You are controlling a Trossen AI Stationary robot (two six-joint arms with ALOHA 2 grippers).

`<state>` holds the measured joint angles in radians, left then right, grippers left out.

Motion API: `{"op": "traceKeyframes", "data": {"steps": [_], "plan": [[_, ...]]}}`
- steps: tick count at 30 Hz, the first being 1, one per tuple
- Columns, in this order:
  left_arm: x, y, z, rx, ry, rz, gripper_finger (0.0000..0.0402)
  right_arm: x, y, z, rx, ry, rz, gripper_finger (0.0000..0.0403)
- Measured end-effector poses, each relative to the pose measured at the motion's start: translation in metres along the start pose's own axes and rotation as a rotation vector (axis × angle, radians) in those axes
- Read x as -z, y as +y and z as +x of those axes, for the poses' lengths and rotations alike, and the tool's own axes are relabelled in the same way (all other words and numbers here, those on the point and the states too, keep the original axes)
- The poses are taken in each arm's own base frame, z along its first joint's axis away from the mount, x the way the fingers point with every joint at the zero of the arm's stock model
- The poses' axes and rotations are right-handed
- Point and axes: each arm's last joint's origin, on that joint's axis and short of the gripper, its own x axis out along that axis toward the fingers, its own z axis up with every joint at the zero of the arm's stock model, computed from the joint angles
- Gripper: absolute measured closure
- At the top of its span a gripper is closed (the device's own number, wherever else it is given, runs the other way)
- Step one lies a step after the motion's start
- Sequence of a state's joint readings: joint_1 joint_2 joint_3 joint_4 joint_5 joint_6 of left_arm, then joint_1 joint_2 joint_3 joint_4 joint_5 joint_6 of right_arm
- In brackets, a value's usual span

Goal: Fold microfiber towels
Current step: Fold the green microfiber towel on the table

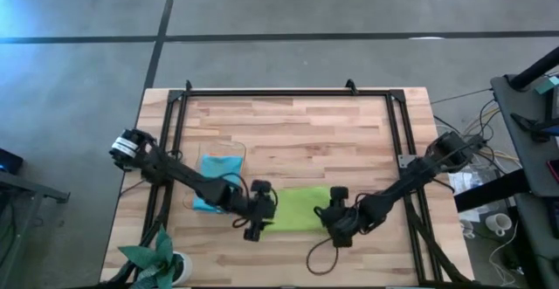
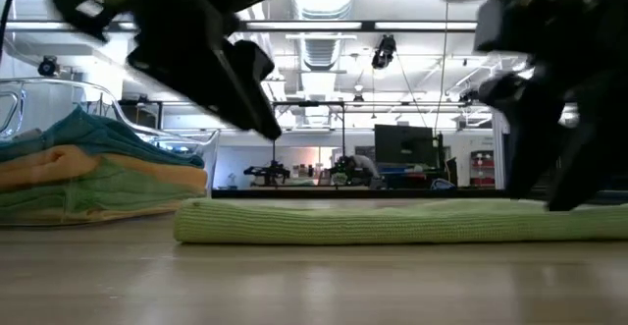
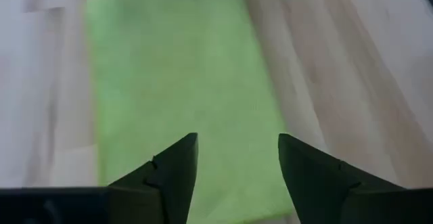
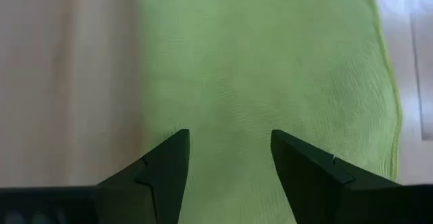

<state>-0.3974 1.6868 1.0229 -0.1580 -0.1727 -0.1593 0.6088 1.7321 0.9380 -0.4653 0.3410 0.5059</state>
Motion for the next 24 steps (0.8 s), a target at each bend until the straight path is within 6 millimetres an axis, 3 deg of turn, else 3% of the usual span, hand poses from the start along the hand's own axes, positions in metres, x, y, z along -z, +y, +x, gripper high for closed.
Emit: {"op": "traceKeyframes", "data": {"steps": [8,14,19,24], "plan": [[0.000,-0.032,0.010,0.060,-0.038,0.045,0.0211,-0.002,0.036,-0.039,-0.048,-0.051,-0.214,0.0197],[0.008,-0.041,0.013,0.012,-0.032,-0.024,0.0211,0.015,0.046,-0.043,0.024,-0.052,-0.127,0.0197],[0.009,-0.041,0.015,-0.003,-0.047,-0.049,0.0211,0.025,0.044,-0.039,0.043,-0.025,0.108,0.0197],[0.005,-0.034,0.017,-0.015,-0.068,-0.067,0.0211,0.039,0.025,-0.050,0.197,0.063,0.607,0.0197]]}}
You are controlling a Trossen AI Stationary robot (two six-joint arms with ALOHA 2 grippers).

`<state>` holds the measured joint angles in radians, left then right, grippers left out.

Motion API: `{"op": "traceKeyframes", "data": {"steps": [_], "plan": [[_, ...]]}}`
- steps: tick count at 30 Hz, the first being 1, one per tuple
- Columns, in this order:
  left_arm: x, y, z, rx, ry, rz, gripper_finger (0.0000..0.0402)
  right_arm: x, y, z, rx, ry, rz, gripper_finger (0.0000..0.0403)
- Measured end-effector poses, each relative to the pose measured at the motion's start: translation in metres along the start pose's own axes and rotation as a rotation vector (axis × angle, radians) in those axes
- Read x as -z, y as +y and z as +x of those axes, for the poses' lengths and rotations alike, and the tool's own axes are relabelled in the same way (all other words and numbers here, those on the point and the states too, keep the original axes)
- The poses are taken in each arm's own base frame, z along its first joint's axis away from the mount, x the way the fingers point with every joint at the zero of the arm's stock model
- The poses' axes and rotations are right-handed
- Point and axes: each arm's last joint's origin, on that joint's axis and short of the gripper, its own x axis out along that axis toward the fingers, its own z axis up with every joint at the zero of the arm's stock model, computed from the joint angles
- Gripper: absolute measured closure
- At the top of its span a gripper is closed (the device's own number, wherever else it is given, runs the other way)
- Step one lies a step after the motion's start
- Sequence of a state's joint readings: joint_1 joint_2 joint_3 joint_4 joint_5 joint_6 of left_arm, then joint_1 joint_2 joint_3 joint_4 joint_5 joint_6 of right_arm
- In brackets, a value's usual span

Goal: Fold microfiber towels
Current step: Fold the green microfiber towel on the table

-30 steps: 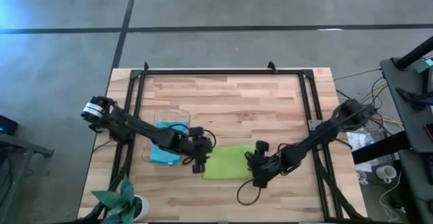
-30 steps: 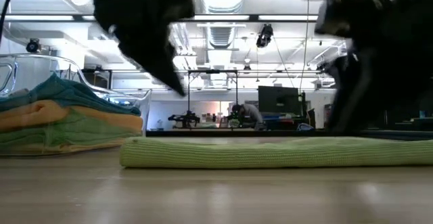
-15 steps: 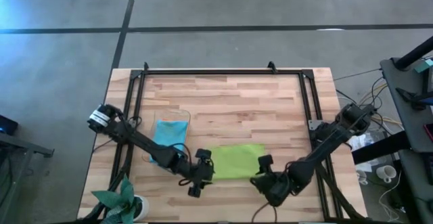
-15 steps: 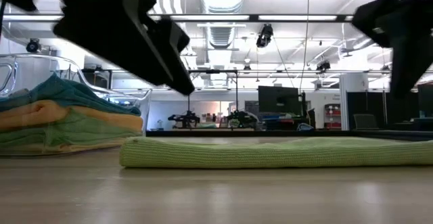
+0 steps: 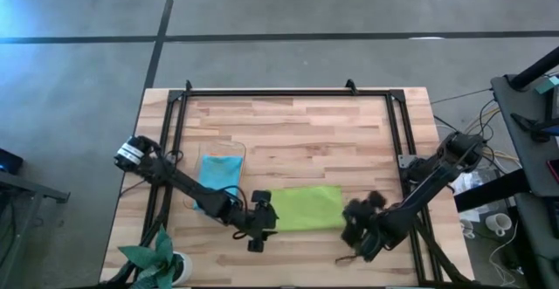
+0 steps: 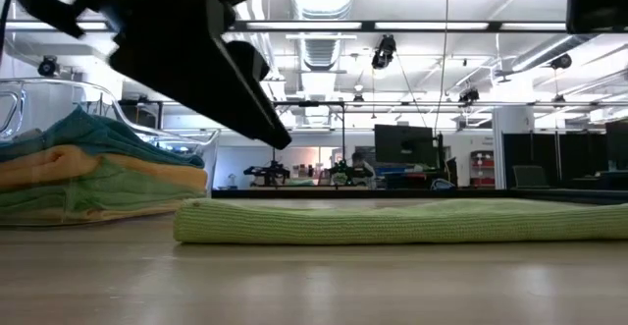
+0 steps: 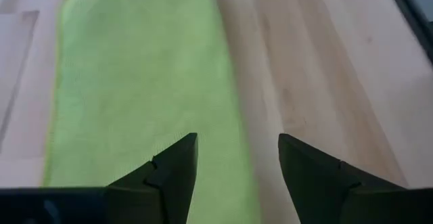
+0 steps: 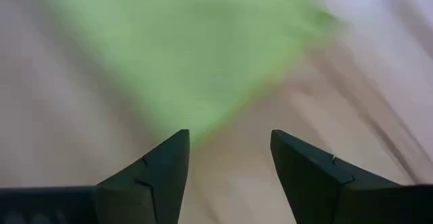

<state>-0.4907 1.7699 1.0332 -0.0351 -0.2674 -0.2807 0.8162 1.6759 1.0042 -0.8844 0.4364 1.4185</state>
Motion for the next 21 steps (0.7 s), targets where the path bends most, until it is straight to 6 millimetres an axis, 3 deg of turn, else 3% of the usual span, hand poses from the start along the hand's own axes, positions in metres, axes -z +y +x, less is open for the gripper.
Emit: {"op": "traceKeyframes", "data": {"steps": [3,8,15,21], "plan": [[-0.001,0.004,0.001,-0.009,-0.002,-0.003,0.0211,0.003,-0.019,-0.002,0.077,-0.012,0.294,0.0197],[0.002,0.006,0.002,-0.015,0.010,-0.028,0.0211,0.001,-0.027,0.009,-0.040,0.003,0.621,0.0197],[0.014,0.010,0.005,-0.031,0.050,-0.122,0.0213,-0.015,-0.029,0.030,-0.108,0.086,0.749,0.0197],[0.039,0.013,0.008,0.015,0.137,-0.145,0.0233,-0.027,-0.034,0.042,-0.102,0.153,0.794,0.0197]]}}
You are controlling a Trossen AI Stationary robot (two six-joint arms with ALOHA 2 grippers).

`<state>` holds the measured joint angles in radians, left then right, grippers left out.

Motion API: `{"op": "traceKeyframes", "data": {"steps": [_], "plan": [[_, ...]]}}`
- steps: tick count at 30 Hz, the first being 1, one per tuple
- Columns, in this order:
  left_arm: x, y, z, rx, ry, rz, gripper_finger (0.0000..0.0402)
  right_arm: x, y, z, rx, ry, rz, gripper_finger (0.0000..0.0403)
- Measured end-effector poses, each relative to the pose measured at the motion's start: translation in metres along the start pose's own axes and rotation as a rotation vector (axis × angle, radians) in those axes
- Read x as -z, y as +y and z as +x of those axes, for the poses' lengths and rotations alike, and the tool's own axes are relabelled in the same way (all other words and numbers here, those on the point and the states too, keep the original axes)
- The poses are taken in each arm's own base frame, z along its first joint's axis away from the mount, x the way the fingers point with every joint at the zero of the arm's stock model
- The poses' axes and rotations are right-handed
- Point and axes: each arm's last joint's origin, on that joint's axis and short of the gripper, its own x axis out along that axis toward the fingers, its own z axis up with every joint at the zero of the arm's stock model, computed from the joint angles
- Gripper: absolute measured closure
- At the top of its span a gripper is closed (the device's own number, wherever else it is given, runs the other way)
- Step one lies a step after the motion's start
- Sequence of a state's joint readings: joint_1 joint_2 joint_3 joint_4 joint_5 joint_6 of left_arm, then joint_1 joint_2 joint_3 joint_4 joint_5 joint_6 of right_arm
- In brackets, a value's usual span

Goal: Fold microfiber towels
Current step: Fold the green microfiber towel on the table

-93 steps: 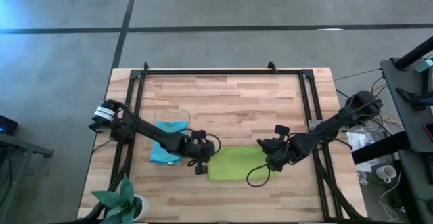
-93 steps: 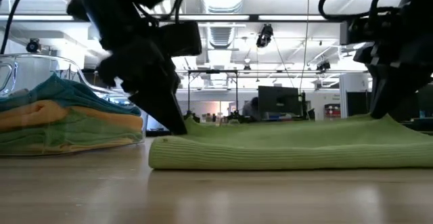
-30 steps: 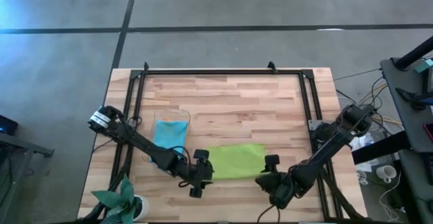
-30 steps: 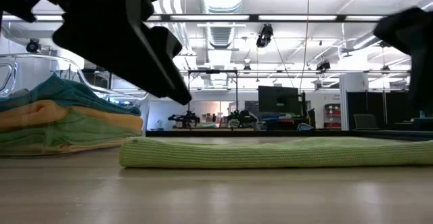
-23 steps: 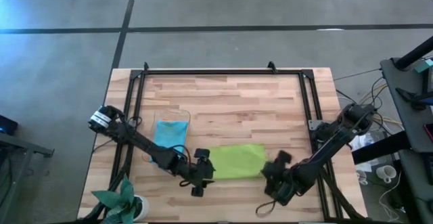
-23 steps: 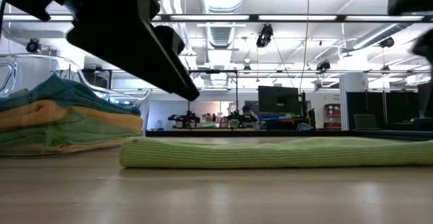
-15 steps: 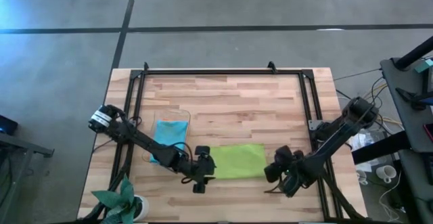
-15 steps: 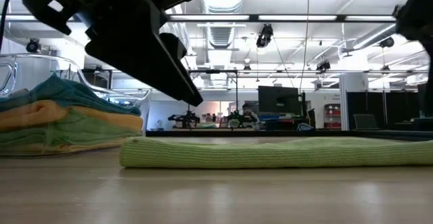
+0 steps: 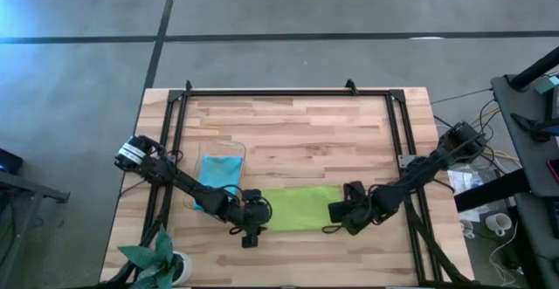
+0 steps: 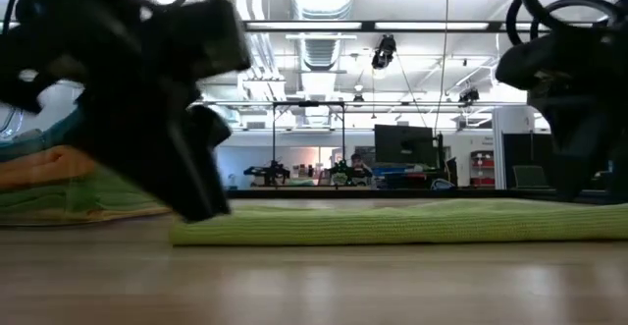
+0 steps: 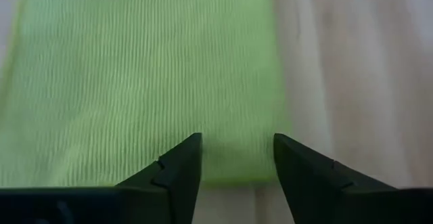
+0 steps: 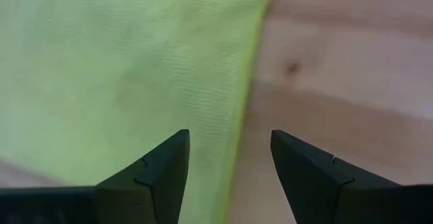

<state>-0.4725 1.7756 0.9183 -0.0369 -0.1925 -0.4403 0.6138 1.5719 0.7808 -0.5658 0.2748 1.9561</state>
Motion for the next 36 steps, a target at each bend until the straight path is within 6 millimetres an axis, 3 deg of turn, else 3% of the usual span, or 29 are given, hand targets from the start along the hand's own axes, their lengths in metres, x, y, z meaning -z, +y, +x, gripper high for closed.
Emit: {"op": "traceKeyframes", "data": {"steps": [6,13,17,22,27,33,36], "plan": [[0.013,0.005,0.005,0.000,0.005,-0.070,0.0251,-0.001,0.007,0.007,-0.091,0.103,0.035,0.0197],[0.011,0.000,0.012,0.059,-0.053,-0.034,0.0254,0.000,0.000,0.017,-0.085,0.098,0.042,0.0214],[0.010,-0.001,0.013,0.071,-0.051,-0.032,0.0254,0.002,0.002,0.020,-0.103,0.096,0.005,0.0267],[0.005,-0.002,0.008,0.067,-0.066,0.018,0.0254,-0.002,-0.003,0.016,-0.061,0.063,-0.083,0.0368],[-0.017,-0.006,-0.009,0.078,-0.159,0.097,0.0254,-0.016,-0.025,0.000,0.116,0.000,-0.178,0.0389],[-0.044,0.005,-0.037,0.040,-0.287,0.142,0.0254,-0.042,-0.051,-0.052,0.348,-0.084,-0.281,0.0390],[-0.053,0.012,-0.046,-0.022,-0.344,0.117,0.0254,-0.049,-0.047,-0.075,0.248,-0.120,-0.367,0.0391]]}}
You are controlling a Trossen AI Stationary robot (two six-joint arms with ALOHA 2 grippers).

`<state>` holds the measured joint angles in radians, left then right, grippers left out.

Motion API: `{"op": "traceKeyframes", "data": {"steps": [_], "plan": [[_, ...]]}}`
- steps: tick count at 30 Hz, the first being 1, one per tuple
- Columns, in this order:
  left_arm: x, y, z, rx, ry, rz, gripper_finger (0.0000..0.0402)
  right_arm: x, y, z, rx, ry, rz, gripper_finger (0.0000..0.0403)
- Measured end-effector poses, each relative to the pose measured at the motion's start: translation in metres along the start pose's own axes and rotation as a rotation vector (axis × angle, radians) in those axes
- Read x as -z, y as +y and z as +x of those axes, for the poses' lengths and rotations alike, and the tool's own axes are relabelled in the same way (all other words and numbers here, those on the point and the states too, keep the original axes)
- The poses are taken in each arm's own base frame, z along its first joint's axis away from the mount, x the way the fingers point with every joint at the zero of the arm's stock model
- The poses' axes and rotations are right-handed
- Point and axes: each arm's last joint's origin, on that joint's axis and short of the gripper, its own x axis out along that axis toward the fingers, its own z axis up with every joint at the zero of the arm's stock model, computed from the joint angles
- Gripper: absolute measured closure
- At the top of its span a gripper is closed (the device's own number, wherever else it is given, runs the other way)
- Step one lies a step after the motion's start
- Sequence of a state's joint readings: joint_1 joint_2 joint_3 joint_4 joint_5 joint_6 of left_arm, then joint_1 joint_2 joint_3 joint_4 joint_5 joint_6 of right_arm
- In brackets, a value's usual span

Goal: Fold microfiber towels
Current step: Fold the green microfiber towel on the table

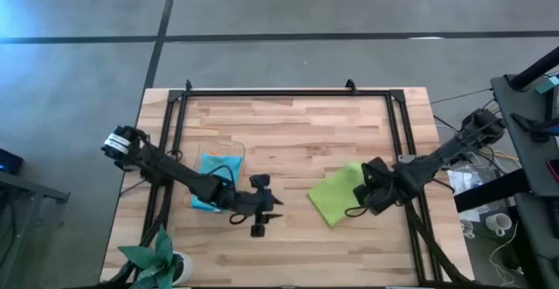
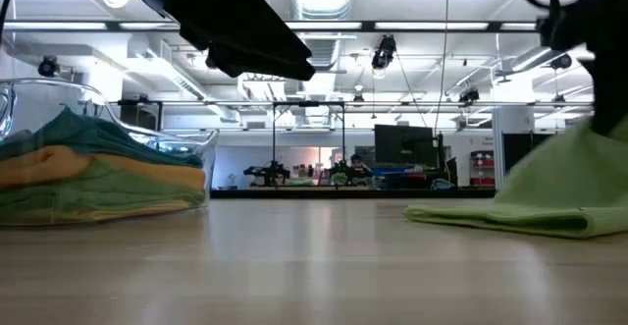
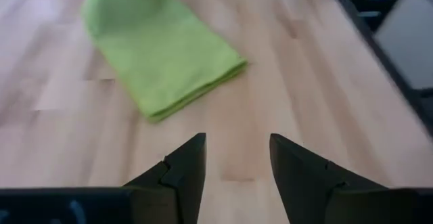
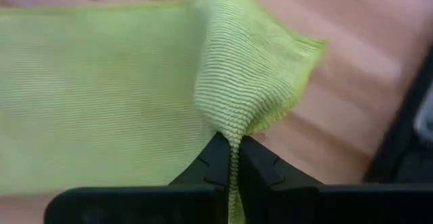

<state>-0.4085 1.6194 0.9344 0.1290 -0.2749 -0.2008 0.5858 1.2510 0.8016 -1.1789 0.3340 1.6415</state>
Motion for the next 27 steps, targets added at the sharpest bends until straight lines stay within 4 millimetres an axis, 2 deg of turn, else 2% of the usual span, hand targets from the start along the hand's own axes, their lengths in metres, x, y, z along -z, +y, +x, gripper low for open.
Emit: {"op": "traceKeyframes", "data": {"steps": [5,10,20,27], "plan": [[-0.001,0.005,-0.001,-0.064,-0.009,0.006,0.0254,-0.006,0.010,-0.014,-0.130,-0.042,-0.139,0.0391],[0.001,0.005,0.001,-0.067,-0.002,0.014,0.0254,-0.003,0.029,-0.006,-0.080,-0.017,-0.238,0.0392],[0.001,0.005,0.001,-0.066,-0.005,0.000,0.0254,0.004,0.085,0.002,-0.017,0.100,-0.460,0.0392],[0.000,0.005,0.001,-0.065,-0.013,-0.009,0.0254,0.001,0.112,0.006,-0.010,0.113,-0.463,0.0392]]}}
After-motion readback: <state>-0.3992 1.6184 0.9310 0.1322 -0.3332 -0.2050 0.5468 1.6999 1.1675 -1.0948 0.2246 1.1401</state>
